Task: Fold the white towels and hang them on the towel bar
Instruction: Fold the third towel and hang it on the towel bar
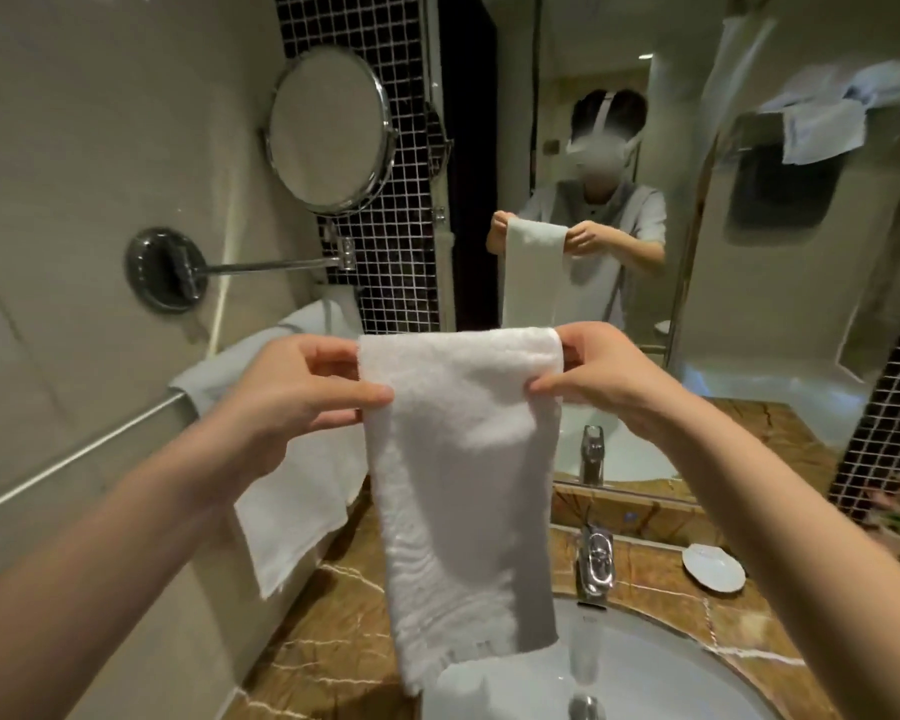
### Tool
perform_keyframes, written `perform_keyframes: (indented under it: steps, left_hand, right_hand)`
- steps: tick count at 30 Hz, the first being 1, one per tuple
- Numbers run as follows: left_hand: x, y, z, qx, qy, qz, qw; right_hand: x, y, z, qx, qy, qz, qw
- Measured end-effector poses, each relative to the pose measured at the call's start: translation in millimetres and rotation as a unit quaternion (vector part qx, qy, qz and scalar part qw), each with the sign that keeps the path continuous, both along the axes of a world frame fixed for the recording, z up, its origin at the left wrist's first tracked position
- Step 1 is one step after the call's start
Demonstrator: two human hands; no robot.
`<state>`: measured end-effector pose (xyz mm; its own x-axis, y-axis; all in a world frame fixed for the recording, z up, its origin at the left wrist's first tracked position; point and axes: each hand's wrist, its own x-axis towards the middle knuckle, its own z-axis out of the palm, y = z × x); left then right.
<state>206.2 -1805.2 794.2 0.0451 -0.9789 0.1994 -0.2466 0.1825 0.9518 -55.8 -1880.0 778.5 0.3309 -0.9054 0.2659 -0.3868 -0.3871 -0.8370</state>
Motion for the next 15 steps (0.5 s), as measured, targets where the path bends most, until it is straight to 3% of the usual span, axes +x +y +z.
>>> perform_keyframes:
  steps: [15]
  left_hand:
    - [51, 23, 50, -0.056, 0.057, 0.164, 0.983]
  right_hand:
    - [92, -66, 68, -0.05, 0.018, 0.191, 0.98]
